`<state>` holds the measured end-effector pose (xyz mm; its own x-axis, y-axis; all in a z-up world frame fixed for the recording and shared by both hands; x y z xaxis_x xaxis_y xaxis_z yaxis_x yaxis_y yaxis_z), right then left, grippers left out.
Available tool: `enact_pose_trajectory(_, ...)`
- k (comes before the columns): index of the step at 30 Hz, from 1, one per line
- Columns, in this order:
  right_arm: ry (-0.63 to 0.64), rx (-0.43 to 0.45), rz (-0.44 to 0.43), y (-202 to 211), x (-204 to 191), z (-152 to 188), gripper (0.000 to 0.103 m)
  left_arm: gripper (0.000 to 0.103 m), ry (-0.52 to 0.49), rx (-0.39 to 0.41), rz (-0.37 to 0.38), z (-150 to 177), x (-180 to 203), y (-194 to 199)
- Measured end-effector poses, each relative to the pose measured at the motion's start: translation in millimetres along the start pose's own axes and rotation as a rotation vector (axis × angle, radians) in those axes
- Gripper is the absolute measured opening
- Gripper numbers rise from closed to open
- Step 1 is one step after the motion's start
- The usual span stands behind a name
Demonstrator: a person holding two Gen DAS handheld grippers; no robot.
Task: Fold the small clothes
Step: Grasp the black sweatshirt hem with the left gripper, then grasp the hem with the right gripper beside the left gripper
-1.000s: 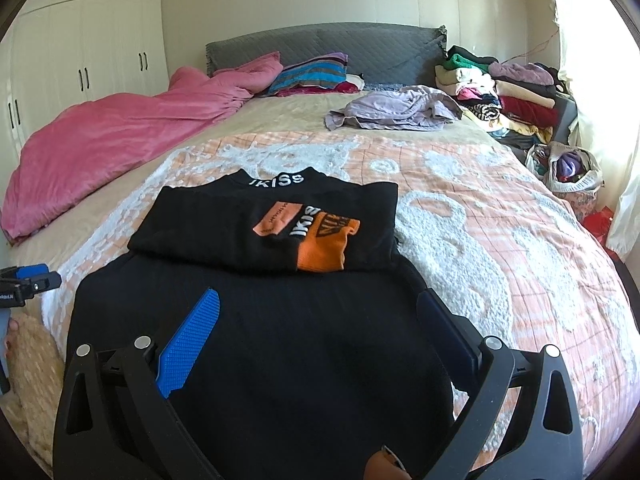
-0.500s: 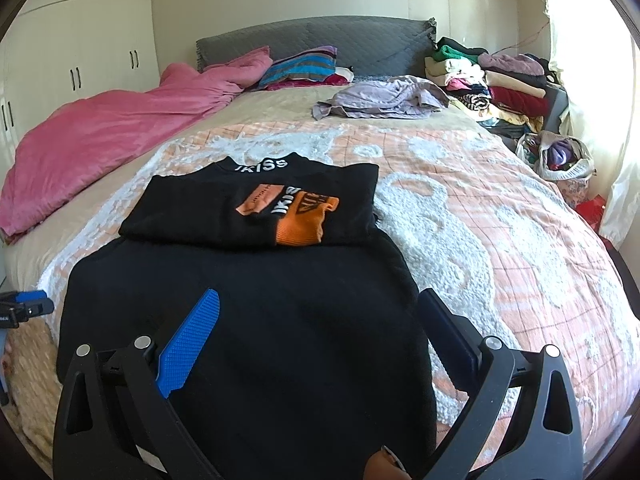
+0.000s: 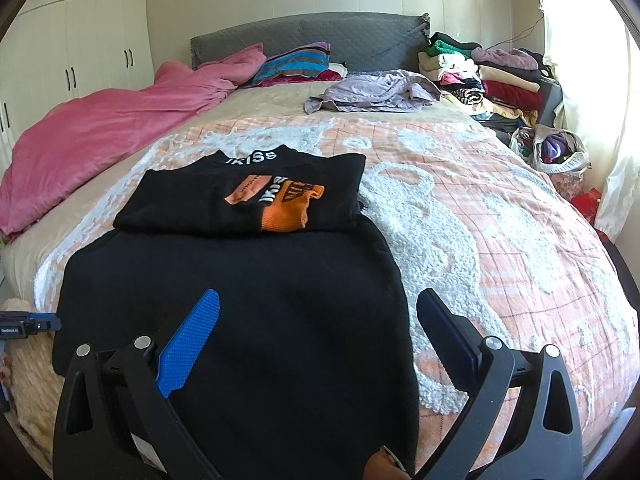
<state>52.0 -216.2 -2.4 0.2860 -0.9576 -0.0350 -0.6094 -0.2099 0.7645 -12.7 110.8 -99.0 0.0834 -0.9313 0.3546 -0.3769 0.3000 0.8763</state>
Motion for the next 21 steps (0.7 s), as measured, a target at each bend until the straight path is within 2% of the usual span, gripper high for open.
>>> enact_pose_trajectory(10, 0.038, -0.096, -0.006, 1, 12, 29, 0.098, 0.025, -0.03, -0.031, -0.019, 9, 7, -11)
enact_pose_trajectory(14, 0.044, -0.152, -0.01, 0, 20, 44, 0.098, 0.025, -0.049, -0.041, -0.002, 13, 16, -14)
enact_pose_trajectory(21, 0.014, -0.253, -0.082, 0, 34, 73, 0.098, 0.025, -0.06, -0.043, 0.013, 17, 20, -14)
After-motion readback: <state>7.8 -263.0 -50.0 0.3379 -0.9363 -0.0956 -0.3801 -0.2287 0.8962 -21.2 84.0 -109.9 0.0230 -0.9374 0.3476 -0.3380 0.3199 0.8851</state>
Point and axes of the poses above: each gripper's, at about its wrist camera, not at the fingertips, and y roughly against the way its jaws point, x to its right, z to its underside, the point moved 5 cm from there along -y, roughly the way its jaws point, and after that the axes turned 9 degrees about -x, right-handed, at the moved point
